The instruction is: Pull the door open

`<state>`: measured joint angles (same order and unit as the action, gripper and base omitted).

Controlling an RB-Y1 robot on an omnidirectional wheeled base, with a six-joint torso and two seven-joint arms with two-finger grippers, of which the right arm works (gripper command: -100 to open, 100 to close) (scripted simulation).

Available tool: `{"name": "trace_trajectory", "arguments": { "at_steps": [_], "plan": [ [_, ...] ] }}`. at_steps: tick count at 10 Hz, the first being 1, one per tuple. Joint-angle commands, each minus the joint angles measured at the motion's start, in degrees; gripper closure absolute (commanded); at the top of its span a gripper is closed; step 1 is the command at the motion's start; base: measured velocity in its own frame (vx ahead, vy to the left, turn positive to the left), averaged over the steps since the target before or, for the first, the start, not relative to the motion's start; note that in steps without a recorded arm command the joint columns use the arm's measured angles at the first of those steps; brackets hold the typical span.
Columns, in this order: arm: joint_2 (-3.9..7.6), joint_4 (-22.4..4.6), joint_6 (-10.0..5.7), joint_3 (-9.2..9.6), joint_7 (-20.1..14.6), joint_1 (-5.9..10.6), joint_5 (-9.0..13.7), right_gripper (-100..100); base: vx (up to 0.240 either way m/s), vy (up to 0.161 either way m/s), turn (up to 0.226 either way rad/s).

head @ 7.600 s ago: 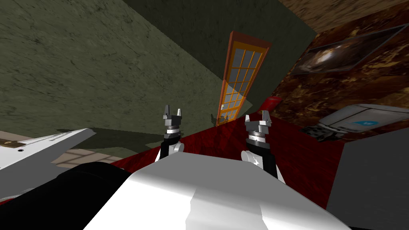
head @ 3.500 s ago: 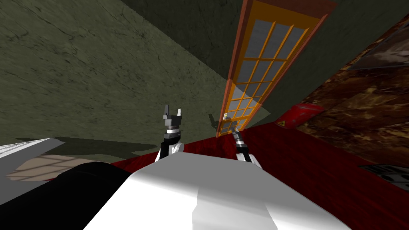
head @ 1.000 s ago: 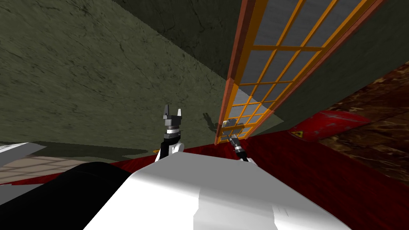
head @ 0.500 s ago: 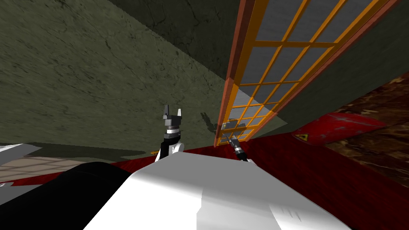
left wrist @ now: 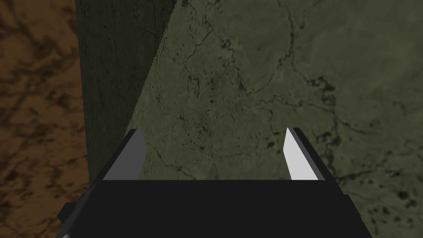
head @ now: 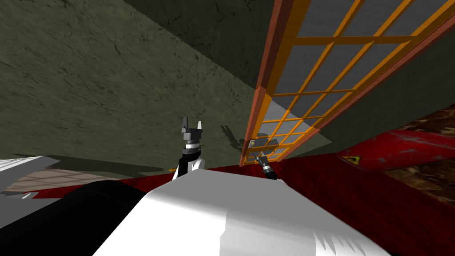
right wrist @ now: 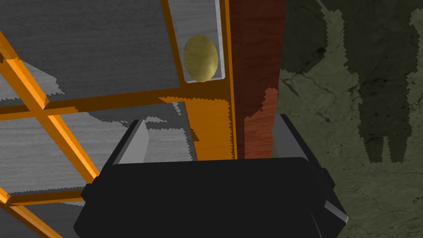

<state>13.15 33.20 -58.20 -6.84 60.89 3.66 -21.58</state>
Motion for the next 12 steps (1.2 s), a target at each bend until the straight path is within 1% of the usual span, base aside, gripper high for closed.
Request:
{"name": "trace_trajectory", "arguments": {
  "at_steps": [1, 2, 3, 4, 5, 6, 7, 9, 10, 11, 12],
  "plan": [
    [0.78, 0.6, -0.71, -0.85, -0.4, -1.56, 0.63, -100, 0.18, 0.088, 0.13],
    [0.78, 0.6, -0.71, -0.85, -0.4, -1.56, 0.63, -100, 0.127, 0.063, 0.076],
    [1.85, -0.53, -2.01, -2.05, -0.63, -2.27, 1.51, -100, 0.157, 0.07, 0.226],
    [1.85, -0.53, -2.01, -2.05, -0.63, -2.27, 1.51, -100, 0.139, 0.057, 0.109],
    [2.22, -0.91, -2.45, -2.45, -0.71, -2.51, 1.81, -100, 0.091, 0.038, 0.056],
    [2.22, -0.91, -2.45, -2.45, -0.71, -2.51, 1.81, -100, 0.047, 0.017, 0.024],
    [2.91, -1.65, -3.29, -3.23, -0.86, -2.97, 2.39, -100, 0.082, 0.029, 0.145],
    [4.07, -2.87, -4.69, -4.52, -1.11, -3.74, 3.34, -100, 0.179, 0.049, 0.181],
    [4.07, -2.87, -4.69, -4.52, -1.11, -3.74, 3.34, -100, 0.119, 0.009, 0.009],
    [3.94, -4.17, -5.64, -4.37, -0.77, -3.43, 3.24, -100, 0.016, 0.005, -0.032],
    [3.94, -4.17, -5.64, -4.37, -0.77, -3.43, 3.24, 100, -0.015, 0.007, 0.014]
  ]
}}
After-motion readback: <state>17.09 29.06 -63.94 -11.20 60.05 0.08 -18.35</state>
